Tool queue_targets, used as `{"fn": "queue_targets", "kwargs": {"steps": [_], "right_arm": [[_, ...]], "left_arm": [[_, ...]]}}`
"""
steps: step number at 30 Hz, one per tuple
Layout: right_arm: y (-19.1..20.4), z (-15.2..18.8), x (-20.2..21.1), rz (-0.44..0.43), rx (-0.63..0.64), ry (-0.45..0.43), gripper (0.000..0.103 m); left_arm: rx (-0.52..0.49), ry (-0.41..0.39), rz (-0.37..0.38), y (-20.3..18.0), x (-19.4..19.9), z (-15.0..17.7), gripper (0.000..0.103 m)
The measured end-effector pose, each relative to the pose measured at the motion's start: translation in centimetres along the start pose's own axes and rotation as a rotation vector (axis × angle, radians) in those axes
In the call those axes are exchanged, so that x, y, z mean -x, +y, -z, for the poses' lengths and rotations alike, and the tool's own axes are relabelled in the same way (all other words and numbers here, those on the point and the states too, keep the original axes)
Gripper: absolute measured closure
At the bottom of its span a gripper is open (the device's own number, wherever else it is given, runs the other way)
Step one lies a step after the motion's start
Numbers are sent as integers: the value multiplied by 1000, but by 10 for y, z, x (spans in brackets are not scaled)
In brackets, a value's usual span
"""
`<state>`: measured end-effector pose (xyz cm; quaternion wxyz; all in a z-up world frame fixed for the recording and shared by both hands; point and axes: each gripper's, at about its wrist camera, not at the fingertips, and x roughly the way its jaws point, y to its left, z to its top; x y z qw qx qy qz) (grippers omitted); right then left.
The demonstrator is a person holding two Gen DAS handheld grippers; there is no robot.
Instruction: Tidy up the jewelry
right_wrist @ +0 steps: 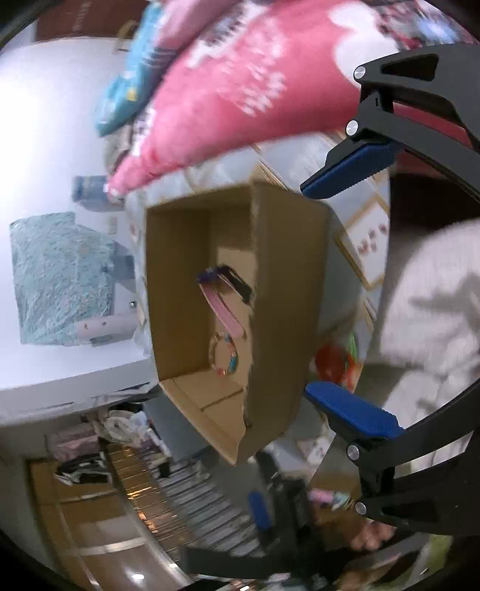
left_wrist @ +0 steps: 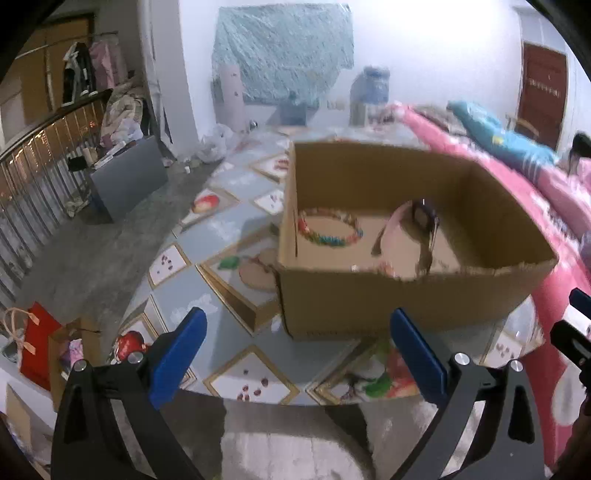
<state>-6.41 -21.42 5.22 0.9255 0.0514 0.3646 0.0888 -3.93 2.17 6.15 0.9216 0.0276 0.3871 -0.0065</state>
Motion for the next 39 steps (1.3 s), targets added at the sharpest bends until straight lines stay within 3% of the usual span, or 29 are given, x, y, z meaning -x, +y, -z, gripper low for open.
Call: {"fn": "queue_targets", "kwargs": {"steps": [6, 11, 20, 39], "right_arm": [[-2, 2, -32, 133, -32, 130, 8], [-8, -1, -42, 197, -67, 161, 8], [9, -7, -49, 213, -14, 146, 8], [4, -11, -52, 224, -43, 161, 8]], "left_arm": [[55, 112, 19, -15, -18, 9, 6], [20, 156, 2, -34, -26, 13, 6], [-13, 145, -3, -47, -25, 9, 6], [-2, 165, -10, -47, -33, 2, 6]]}}
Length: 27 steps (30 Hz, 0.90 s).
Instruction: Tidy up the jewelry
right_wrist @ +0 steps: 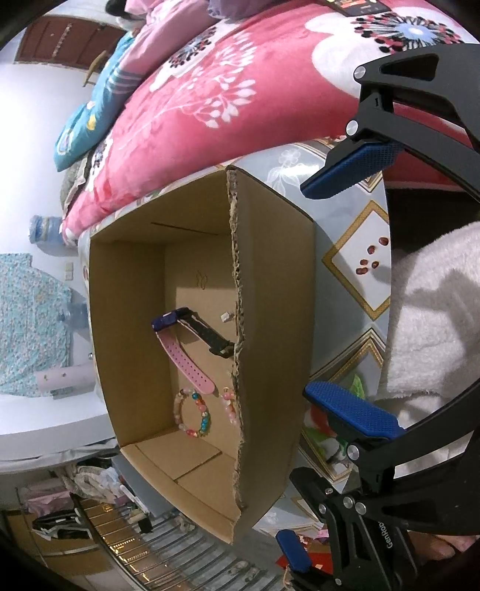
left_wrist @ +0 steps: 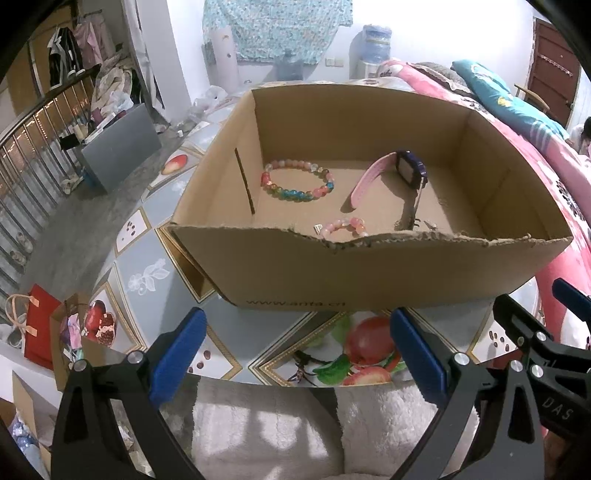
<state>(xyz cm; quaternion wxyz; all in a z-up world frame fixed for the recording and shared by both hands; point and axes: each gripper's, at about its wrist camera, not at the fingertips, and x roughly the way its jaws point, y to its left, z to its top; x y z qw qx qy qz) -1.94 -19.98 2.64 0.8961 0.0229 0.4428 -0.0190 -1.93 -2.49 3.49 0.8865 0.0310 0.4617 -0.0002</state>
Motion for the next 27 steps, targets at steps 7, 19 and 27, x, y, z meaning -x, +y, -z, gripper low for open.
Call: {"fn": "queue_targets", "kwargs": {"steps": [7, 19, 27], "right_arm": [[1, -2, -4, -1, 1, 11, 8], [0, -1, -6, -1, -2, 24, 8], [1, -2, -6, 2, 1, 24, 8]], "left_arm": [[6, 11, -1, 1, -3, -1, 6], [8, 23, -3, 1, -6, -1, 6], [8, 23, -2, 2, -6, -1, 6]]}}
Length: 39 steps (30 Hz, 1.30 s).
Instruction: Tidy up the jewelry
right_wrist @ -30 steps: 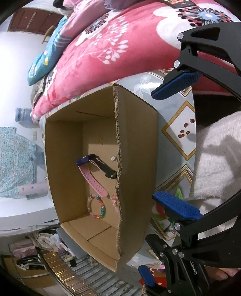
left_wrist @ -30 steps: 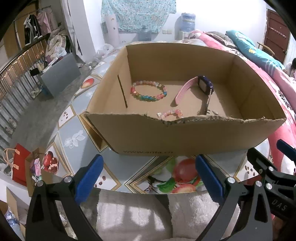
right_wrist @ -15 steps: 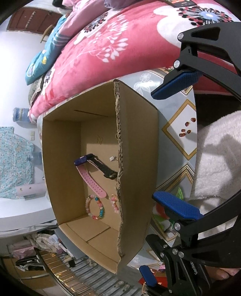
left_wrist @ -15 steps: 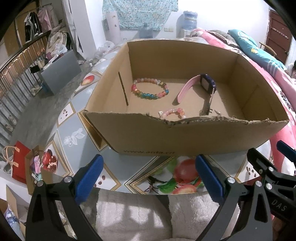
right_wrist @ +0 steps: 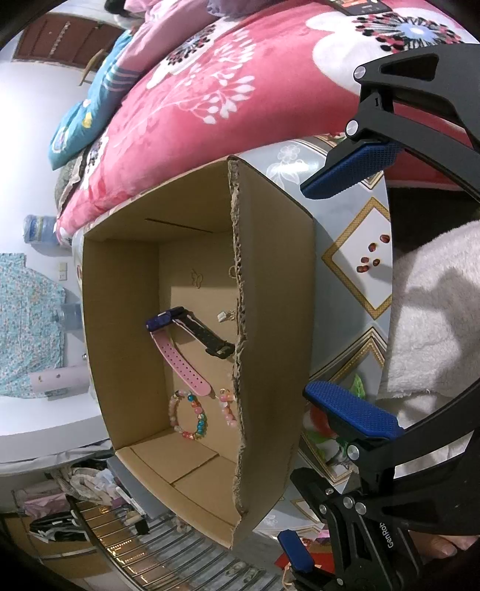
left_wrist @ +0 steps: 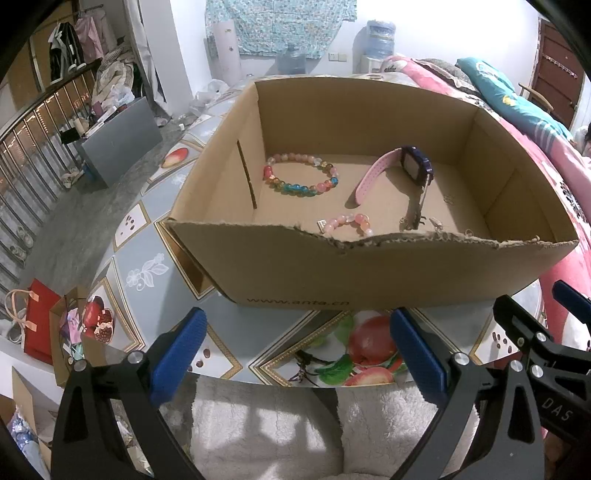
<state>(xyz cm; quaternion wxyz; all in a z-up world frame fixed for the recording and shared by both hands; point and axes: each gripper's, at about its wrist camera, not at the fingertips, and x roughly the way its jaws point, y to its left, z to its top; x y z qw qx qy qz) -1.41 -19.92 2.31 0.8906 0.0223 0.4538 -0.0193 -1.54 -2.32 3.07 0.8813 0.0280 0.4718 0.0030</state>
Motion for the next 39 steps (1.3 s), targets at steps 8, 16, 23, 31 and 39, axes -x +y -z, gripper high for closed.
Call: {"fn": "queue_targets", "kwargs": {"steps": [8, 16, 23, 31, 39], "right_arm": [[0, -1, 0, 3, 0, -2, 8], [0, -1, 0, 4, -5, 1, 8], [-1, -1, 1, 7, -6, 0, 8], [-1, -1, 1, 7, -6, 0, 8], [-2, -1, 1, 7, -9, 2, 8]], "left_arm": [[0, -2, -1, 0, 0, -1, 6], [-2, -1, -3, 0, 0, -1, 6], [-3, -2, -5, 0, 0, -1, 6], [-3, -3, -5, -1, 1, -2, 6], [-3, -2, -4, -1, 1, -1, 6]]}}
